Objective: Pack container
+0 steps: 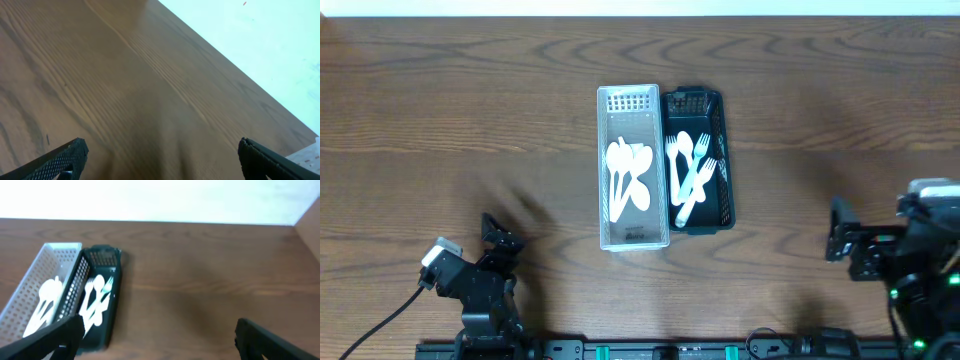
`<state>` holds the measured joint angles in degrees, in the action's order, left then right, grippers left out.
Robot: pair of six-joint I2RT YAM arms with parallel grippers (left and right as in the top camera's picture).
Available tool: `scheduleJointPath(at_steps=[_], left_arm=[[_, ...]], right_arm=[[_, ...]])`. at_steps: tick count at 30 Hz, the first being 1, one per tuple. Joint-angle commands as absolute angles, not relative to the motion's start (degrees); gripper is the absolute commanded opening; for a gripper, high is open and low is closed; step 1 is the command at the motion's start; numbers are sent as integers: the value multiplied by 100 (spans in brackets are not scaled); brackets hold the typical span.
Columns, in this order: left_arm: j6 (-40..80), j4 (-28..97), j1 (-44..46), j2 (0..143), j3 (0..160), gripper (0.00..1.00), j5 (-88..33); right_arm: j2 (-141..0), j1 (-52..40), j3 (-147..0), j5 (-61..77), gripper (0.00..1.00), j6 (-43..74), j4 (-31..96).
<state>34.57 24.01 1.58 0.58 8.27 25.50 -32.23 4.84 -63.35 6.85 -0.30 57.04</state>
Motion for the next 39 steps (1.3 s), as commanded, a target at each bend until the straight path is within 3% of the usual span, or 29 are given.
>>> scheduleJointPath(at_steps=[1, 16, 27, 39], left_arm=[[3479, 2432, 130, 23, 709, 98, 2602], [3479, 2432, 130, 23, 709, 98, 2604], [3479, 2432, 130, 23, 709, 98, 2602], [3479, 2432, 130, 23, 709, 98, 2602]], right_arm=[[-2888, 421, -5419, 845, 99, -134, 5347], [-1267, 399, -2576, 843, 99, -132, 4053], [-34, 399, -1719, 840, 99, -91, 3916], [-32, 395, -1273, 851, 99, -56, 3675]])
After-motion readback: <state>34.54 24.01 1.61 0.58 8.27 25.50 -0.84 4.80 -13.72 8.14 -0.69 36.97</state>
